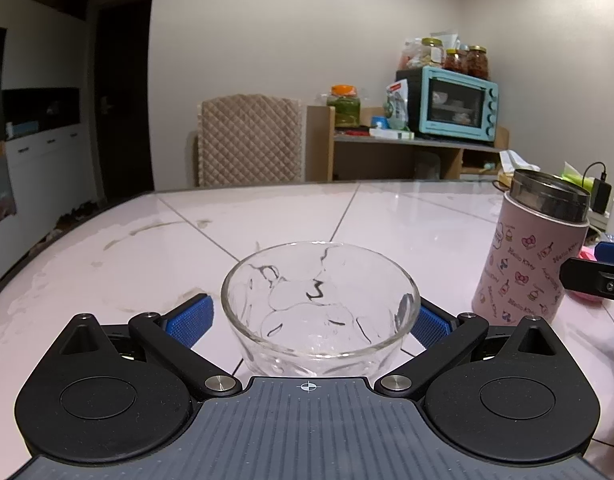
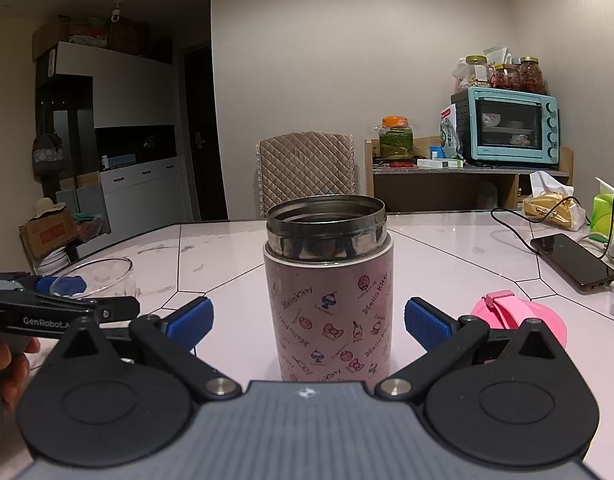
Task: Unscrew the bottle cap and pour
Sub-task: 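Close the left gripper around the clear glass tumbler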
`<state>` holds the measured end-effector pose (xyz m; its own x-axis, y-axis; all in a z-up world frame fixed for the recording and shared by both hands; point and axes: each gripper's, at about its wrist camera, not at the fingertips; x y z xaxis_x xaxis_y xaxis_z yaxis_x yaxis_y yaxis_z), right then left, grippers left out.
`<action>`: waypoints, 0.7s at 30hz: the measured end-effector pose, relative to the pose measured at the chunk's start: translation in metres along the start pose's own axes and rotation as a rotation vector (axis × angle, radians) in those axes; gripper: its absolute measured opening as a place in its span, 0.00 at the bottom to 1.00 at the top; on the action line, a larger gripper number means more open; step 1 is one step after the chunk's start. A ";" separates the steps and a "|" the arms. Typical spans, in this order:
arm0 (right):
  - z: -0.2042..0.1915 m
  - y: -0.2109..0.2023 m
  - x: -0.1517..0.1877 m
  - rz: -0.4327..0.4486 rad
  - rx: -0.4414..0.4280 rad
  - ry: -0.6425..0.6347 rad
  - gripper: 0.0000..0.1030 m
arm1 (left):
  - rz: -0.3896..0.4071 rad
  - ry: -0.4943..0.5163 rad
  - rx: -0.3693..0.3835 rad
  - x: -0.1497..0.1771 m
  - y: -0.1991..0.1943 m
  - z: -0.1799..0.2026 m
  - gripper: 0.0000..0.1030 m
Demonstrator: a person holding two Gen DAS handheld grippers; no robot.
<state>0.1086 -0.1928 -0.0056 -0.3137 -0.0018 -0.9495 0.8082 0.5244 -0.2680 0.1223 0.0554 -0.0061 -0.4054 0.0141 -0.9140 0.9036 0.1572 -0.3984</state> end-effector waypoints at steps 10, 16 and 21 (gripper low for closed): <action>0.002 0.008 0.002 -0.006 0.009 0.001 1.00 | 0.013 -0.007 0.020 0.003 0.002 -0.003 1.00; 0.001 0.011 0.003 -0.010 0.011 0.002 1.00 | 0.020 -0.005 0.025 0.005 0.001 -0.005 1.00; 0.001 0.012 0.004 -0.007 0.012 0.004 1.00 | 0.015 -0.011 0.025 0.005 0.003 -0.006 1.00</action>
<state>0.1176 -0.1878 -0.0124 -0.3215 -0.0021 -0.9469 0.8118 0.5141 -0.2768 0.1217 0.0619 -0.0114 -0.3900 0.0051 -0.9208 0.9130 0.1325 -0.3859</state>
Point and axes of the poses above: each gripper's, at about its wrist camera, not at the fingertips, and y roughly the way its jaws point, z to its right, x to its underside, and after that the axes turned 13 degrees about -x, right-handed
